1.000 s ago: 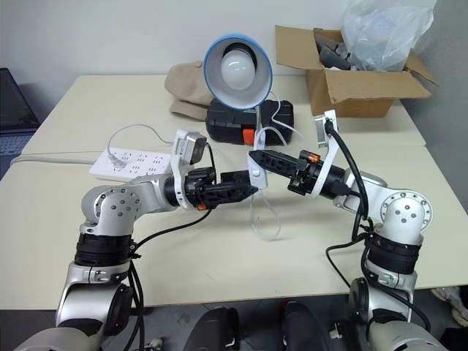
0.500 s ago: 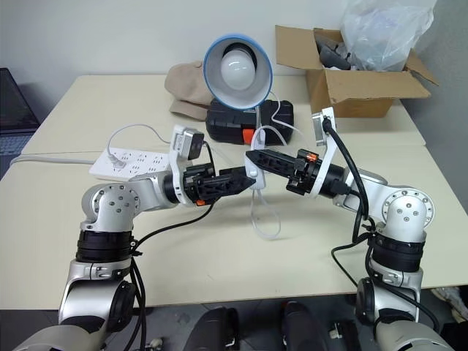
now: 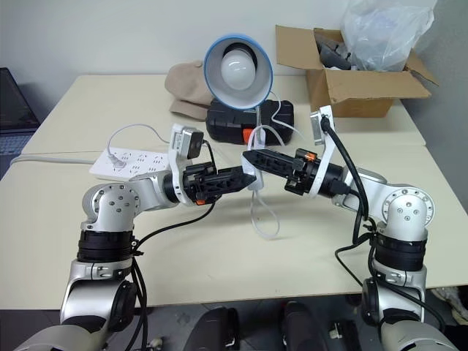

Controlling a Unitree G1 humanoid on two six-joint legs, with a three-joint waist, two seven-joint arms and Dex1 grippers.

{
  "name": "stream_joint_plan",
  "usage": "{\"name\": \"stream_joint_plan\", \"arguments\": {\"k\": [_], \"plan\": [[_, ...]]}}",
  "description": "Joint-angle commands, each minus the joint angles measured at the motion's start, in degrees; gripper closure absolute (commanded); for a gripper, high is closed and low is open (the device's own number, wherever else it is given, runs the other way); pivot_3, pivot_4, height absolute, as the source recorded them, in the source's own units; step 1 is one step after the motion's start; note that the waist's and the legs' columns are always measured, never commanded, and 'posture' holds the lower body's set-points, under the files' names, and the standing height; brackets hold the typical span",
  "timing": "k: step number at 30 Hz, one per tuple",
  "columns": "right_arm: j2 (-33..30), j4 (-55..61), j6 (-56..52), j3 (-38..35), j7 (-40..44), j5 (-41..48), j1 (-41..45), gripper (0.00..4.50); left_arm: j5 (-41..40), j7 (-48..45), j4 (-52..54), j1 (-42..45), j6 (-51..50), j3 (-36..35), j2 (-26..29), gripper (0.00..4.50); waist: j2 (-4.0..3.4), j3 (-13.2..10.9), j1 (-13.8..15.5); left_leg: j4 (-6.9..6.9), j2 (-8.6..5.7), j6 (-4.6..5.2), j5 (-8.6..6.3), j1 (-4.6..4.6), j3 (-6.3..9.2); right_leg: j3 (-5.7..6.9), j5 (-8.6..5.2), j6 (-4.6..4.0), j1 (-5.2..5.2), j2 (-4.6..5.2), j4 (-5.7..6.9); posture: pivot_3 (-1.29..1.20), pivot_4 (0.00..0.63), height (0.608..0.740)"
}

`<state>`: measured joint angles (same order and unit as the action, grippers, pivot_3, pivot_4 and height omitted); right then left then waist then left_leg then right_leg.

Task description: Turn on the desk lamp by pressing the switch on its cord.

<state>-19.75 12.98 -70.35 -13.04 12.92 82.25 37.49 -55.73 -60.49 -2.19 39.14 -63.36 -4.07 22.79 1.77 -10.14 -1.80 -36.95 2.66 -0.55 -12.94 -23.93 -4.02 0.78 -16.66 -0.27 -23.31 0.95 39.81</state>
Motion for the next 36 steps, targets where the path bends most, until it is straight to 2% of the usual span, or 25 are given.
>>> {"name": "stream_joint_plan", "arguments": {"k": [1,12,26,28,36], "plan": [[-0.78,1.13,1.71,0.08,-0.39,2.64,0.55,4.12,-0.72,-0.82,0.65,0.93,0.52,0.04,-0.23,1.98,0.0,0.0,0.0,0.0,0.0,0.0,0.0,0.0,0.0,0.0,0.0,0.0,0.0,0.0,0.0,0.0,0.15,0.74],[-2.06,0.84,3.22,1.38,-1.38,5.16,0.97,4.12,0.07,-1.64,0.47,0.86,1.44,0.89,-0.1,3.93,0.01,0.0,-0.01,0.01,0.01,0.0,0.0,-0.01,0.0,0.0,0.0,0.01,0.0,0.0,-0.03,0.0,0.15,0.74],[-3.14,0.46,5.06,2.91,-1.79,5.94,0.68,4.12,1.35,-4.04,3.14,-0.47,2.76,2.88,2.09,4.02,0.01,-0.01,-0.01,0.02,0.01,0.0,0.0,-0.02,0.0,0.0,-0.14,0.25,0.0,0.0,-0.06,0.0,0.15,0.74],[-3.25,0.38,5.26,3.0,-1.84,5.9,0.5,4.12,1.68,-3.97,2.69,-0.43,2.43,3.34,2.51,3.34,0.01,-0.01,0.0,0.02,0.01,0.0,0.0,-0.02,0.0,0.0,-0.14,0.25,0.0,0.0,-0.07,0.0,0.15,0.74],[-2.65,-1.45,6.92,2.06,-6.06,8.03,-0.37,4.12,2.28,-5.41,5.01,-2.68,2.82,4.24,5.29,1.98,0.01,-0.01,-0.02,0.04,0.02,0.0,0.0,-0.02,0.01,0.01,-0.14,0.25,0.0,0.0,-0.1,0.0,0.15,0.74]]}}
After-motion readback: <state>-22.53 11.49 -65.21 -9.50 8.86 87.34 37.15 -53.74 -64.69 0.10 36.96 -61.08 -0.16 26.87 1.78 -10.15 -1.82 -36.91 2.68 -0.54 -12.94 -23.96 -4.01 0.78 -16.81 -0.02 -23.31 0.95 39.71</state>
